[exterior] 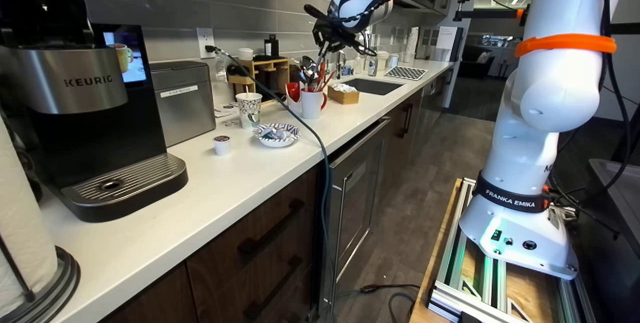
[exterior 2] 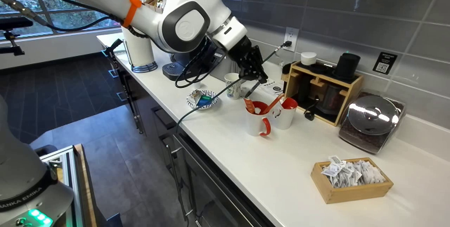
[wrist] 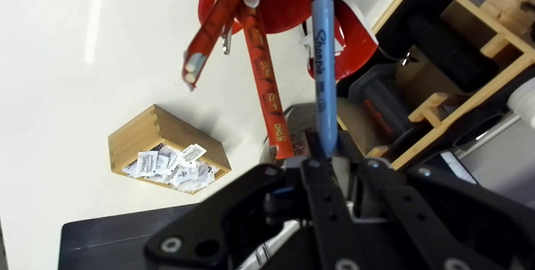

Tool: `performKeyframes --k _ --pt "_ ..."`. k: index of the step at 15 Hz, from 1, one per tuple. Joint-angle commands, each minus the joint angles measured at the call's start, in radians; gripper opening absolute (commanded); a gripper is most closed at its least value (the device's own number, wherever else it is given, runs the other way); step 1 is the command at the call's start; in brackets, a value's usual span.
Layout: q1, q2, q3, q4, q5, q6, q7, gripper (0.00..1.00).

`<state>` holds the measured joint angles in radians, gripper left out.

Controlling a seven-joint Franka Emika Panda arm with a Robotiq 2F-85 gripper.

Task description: Move the pen to the next cup

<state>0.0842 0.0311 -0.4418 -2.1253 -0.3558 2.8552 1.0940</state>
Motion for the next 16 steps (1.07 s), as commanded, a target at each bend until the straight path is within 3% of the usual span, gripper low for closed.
performKeyframes --k 1,5,10,16 --pt "0.000 -0.029 -0.022 -0.027 -0.165 0.063 0.199 0.03" --pt "0.013 -0.011 -0.017 0.023 -0.403 0.018 0.319 0.03" --pt "0.046 0.018 0.018 0.075 -0.580 -0.054 0.397 0.03" --pt "0.067 0.033 0.043 0.106 -0.600 -0.189 0.429 0.03"
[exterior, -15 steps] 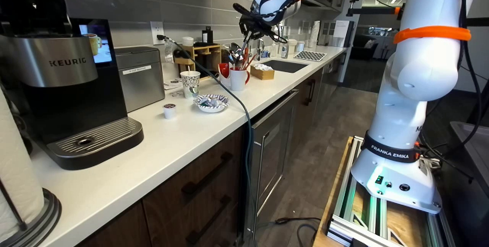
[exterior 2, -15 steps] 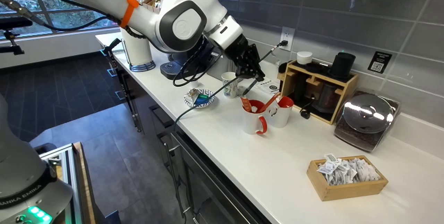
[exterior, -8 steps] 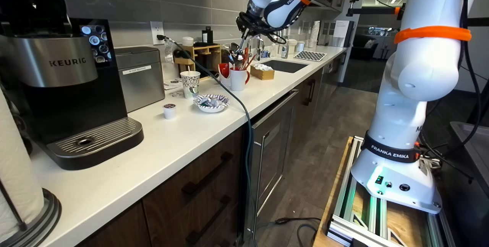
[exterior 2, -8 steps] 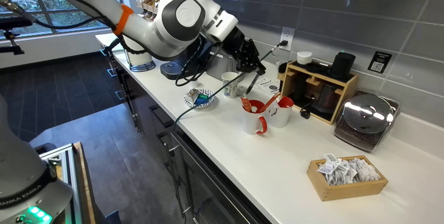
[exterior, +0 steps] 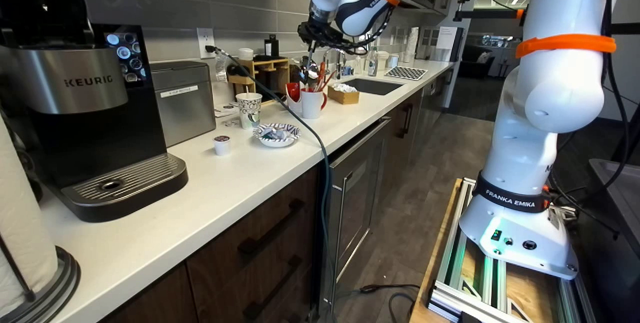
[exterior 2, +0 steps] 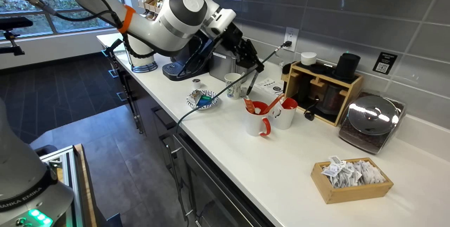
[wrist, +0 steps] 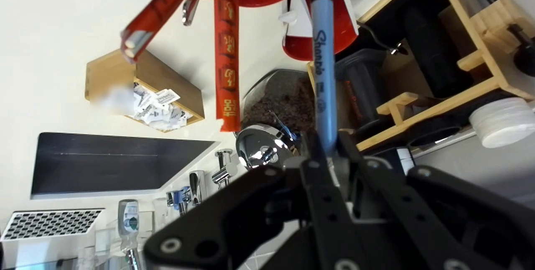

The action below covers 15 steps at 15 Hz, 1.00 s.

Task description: Move the pen to the next cup

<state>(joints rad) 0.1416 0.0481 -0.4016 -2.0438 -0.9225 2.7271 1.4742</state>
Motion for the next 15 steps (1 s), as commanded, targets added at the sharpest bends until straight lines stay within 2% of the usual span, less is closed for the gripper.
performKeyframes --k 1,4,5,8,12,15 --pt "0.011 0.019 0.004 0.031 -0.040 -0.086 0.058 0.03" --pt "0.013 0.029 0.008 0.045 -0.034 -0.134 0.070 0.03" --pt "-0.079 0.032 0.104 0.054 -0.040 -0.155 0.074 0.03" --pt "-0.112 0.054 0.159 0.086 -0.076 -0.205 0.125 0.03" --pt "-0.122 0.090 0.221 0.137 -0.193 -0.310 0.237 0.03" --pt "-0.125 0.113 0.254 0.159 -0.205 -0.383 0.248 0.03"
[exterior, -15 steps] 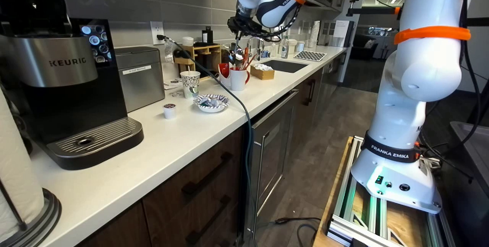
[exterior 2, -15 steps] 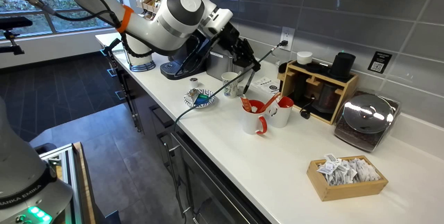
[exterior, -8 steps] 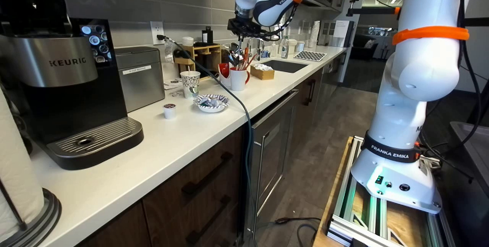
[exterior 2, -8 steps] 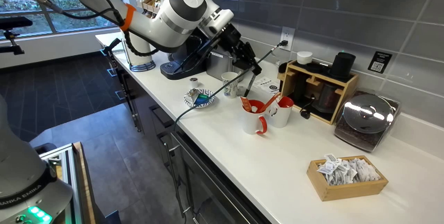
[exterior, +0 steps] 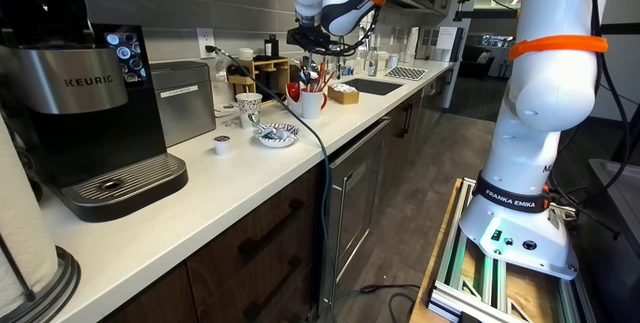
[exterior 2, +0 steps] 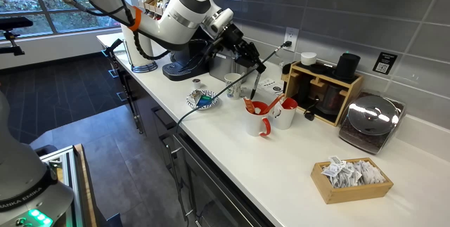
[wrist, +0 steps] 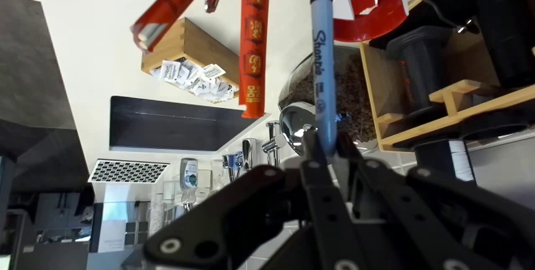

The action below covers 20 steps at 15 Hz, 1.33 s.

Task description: Move the pen to the next cup

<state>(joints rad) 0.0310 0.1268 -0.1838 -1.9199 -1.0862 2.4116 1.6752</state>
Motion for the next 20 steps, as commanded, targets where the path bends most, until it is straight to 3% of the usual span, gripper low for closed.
performKeyframes --k 1,6,8,12,15,16,18,19,20 --pt "-0.015 0.042 0.044 0.042 -0.037 -0.096 0.035 0.03" --pt "-0.021 0.070 0.064 0.064 -0.023 -0.177 0.027 0.03" --pt "-0.024 0.080 0.069 0.073 -0.014 -0.182 0.016 0.38" --pt "-0.037 0.085 0.079 0.079 0.022 -0.164 -0.010 0.68" --pt "-0.068 0.042 0.100 0.031 0.127 0.002 -0.090 0.90" --pt "-0.067 0.026 0.103 0.015 0.137 0.058 -0.116 0.97" --pt "-0.065 -0.005 0.101 -0.028 0.116 0.179 -0.164 1.00" --pt "-0.050 0.048 0.087 0.042 0.103 0.097 -0.123 0.96" --pt "-0.050 0.036 0.089 0.028 0.104 0.134 -0.140 1.00"
